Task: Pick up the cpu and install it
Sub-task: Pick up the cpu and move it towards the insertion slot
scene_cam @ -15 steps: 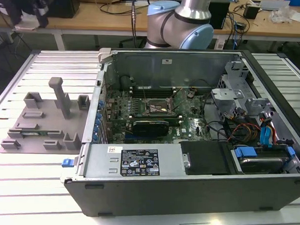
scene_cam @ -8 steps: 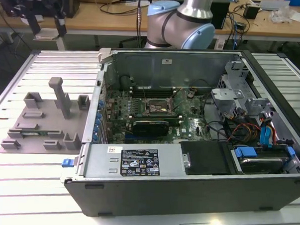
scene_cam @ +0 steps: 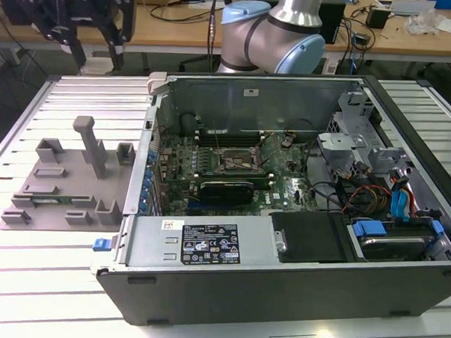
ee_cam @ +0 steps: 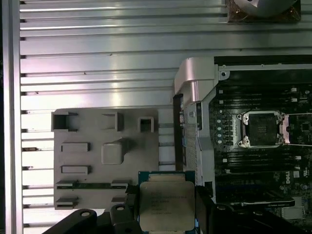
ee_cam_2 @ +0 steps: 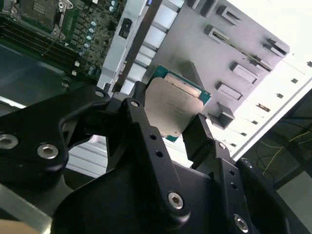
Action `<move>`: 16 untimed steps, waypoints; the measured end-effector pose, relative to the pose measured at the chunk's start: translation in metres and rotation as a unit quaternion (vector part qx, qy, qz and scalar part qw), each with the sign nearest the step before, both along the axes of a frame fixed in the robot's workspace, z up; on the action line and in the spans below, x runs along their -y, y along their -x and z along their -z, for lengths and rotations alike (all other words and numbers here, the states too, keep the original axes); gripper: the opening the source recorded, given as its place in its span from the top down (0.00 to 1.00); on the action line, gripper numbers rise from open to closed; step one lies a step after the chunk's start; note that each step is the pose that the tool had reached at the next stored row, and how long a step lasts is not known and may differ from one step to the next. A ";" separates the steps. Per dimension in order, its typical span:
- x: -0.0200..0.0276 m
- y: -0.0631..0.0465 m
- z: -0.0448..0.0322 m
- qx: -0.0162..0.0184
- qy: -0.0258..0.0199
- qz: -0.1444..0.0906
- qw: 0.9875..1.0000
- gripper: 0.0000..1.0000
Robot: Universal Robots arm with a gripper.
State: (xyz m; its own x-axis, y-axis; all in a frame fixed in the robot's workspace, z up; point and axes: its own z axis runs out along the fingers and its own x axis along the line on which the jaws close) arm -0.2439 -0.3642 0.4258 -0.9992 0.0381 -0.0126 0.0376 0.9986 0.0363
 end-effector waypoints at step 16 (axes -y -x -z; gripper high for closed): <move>0.0000 -0.058 0.0357 -0.001 0.000 0.000 1.000 0.45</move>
State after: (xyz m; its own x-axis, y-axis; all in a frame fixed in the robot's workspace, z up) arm -0.1863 -0.3642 0.3902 -0.9992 0.0383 -0.0110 0.0379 0.9986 0.0363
